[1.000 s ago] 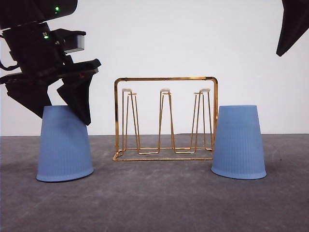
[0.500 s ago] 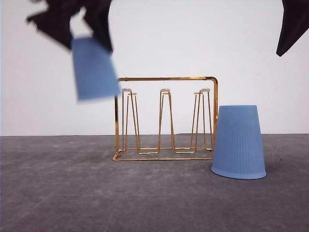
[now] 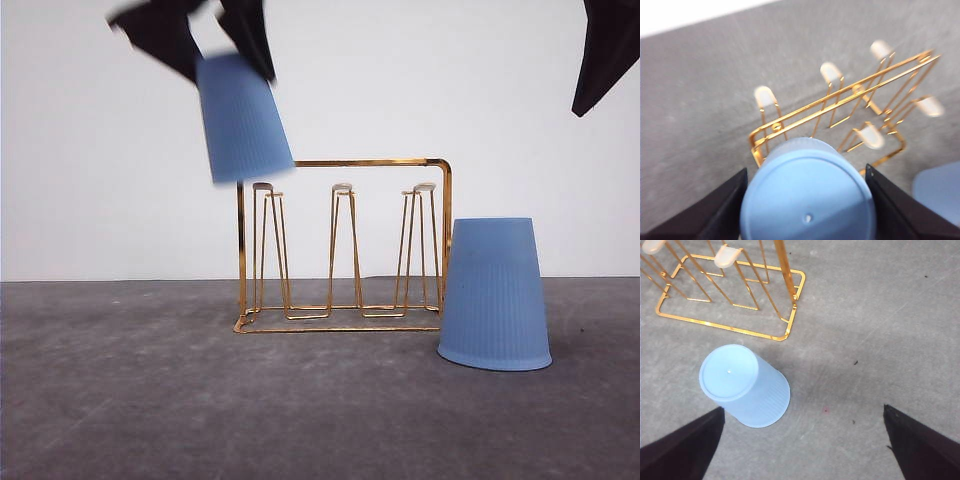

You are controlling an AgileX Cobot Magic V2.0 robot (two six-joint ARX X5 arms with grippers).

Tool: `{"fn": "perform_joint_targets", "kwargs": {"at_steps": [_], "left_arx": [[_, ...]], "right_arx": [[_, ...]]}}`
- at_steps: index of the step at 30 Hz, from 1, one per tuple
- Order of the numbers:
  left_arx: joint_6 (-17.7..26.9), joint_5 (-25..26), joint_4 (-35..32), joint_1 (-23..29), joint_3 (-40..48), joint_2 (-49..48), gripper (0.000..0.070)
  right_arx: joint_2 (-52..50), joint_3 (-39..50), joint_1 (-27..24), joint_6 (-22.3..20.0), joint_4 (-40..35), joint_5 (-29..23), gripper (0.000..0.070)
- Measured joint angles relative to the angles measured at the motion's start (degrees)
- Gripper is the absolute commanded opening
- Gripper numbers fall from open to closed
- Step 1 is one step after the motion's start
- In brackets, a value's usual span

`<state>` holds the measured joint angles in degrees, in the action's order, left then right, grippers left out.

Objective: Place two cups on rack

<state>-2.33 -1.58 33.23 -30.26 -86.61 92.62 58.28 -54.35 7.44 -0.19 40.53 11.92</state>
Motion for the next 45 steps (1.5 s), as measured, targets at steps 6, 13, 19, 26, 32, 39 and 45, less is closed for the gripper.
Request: {"fn": "perform_joint_targets", "kwargs": {"at_steps": [6,13,19,26,32,39,45], "left_arx": [[0.3,0.0,0.1,0.0,0.0,7.4,0.0448],[0.8,0.0,0.4,0.0,0.0,8.9,0.0477],[1.3,0.0,1.9,0.0,0.0,8.4,0.0476],[1.6,0.0,3.6,0.0,-0.1,-0.1,0.0476],[2.9,0.0,11.0,1.6,-0.3,-8.9,0.0476],[2.9,0.0,21.3,11.3,-0.2,-12.6,0.0476],[2.2,-0.1,22.6,15.8,6.2,-14.1,0.0476]], "right_arx": [[0.0,0.0,0.0,0.0,0.0,0.0,0.0647],[0.0,0.0,0.0,-0.1,0.3,0.0,0.0647],[0.1,0.0,0.3,-0.9,-0.2,2.7,0.0655],[4.0,0.0,4.9,-1.1,-6.1,4.6,0.0695],[11.8,0.0,8.5,-1.0,-11.7,4.5,0.07],[20.9,0.0,10.5,-0.9,-15.2,0.7,0.07],[25.6,0.0,11.0,-0.9,-16.7,0.4,0.07]]}}
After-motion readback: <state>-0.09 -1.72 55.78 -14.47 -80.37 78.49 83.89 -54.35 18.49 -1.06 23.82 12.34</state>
